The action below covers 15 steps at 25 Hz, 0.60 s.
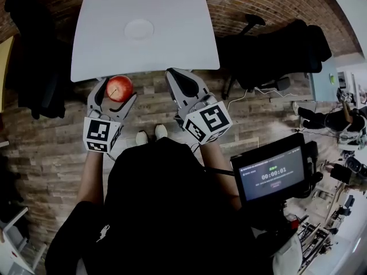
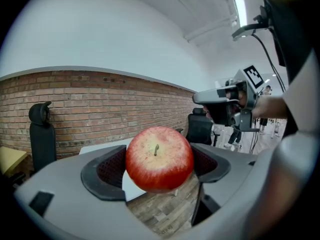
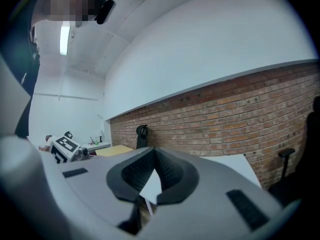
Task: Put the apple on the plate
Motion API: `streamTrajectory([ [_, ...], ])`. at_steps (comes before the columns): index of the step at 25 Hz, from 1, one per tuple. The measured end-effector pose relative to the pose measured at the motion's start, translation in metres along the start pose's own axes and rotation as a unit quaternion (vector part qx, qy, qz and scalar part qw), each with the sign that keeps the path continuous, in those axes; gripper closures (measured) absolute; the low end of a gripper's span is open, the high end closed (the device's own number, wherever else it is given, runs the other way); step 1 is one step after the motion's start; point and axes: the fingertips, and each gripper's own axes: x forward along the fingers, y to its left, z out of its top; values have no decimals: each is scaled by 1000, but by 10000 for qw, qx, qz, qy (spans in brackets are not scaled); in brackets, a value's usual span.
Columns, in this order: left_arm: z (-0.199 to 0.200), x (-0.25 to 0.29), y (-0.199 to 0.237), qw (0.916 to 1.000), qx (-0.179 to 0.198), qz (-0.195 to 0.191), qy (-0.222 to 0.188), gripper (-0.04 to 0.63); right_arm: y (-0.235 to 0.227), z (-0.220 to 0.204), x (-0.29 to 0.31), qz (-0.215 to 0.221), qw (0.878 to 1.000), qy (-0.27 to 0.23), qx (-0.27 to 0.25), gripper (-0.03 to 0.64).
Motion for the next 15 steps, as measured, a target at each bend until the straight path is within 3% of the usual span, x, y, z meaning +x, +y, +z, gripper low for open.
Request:
streamTrajectory([
  [15,-6,-19,16,9999,19,-48,-95,193,23,-6,7,-86,9999,65,30,614],
])
